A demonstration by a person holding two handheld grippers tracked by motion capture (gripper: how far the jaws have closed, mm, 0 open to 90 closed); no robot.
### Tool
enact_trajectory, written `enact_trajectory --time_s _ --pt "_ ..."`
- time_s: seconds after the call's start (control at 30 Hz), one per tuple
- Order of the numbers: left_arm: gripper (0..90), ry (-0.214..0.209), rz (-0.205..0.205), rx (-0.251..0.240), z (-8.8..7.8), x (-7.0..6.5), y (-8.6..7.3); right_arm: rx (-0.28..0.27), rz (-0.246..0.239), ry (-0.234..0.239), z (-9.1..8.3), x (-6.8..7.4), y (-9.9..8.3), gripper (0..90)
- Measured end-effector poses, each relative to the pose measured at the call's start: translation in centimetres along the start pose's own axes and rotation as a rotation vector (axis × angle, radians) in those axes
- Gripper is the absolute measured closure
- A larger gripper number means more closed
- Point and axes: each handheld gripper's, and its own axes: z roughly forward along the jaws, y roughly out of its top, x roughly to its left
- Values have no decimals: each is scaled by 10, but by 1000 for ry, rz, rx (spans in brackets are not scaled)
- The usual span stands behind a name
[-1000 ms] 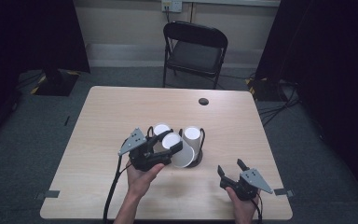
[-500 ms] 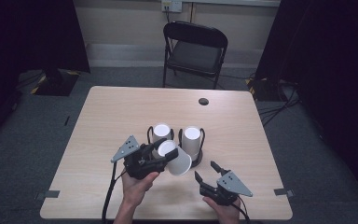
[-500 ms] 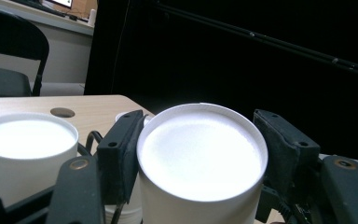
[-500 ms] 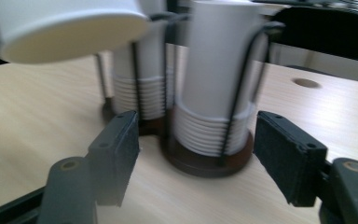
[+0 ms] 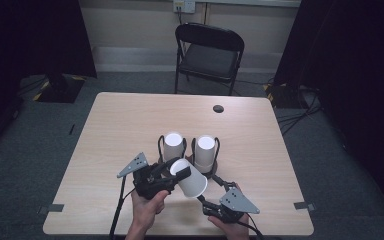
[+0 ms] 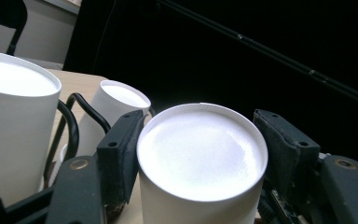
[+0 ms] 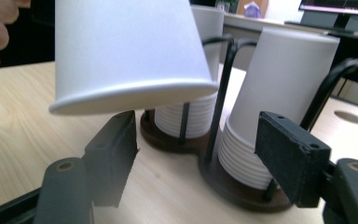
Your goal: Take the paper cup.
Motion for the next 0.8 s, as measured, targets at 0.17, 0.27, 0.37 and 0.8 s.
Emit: enact_trajectory --time_s 0.17,0.27,0.37,0.8 --pt "356 -27 -19 -5 -3 -3 -1 -81 -11 14 -1 1 4 318" --pt "356 -31 -41 -14 -4 -2 -2 -107 -22 20 0 1 7 340" --pt "356 -49 -66 -21 -4 0 -4 -123 -34 29 1 2 9 372" --pt "355 -95 -144 -27 -5 4 -11 -179 -86 61 7 6 13 558"
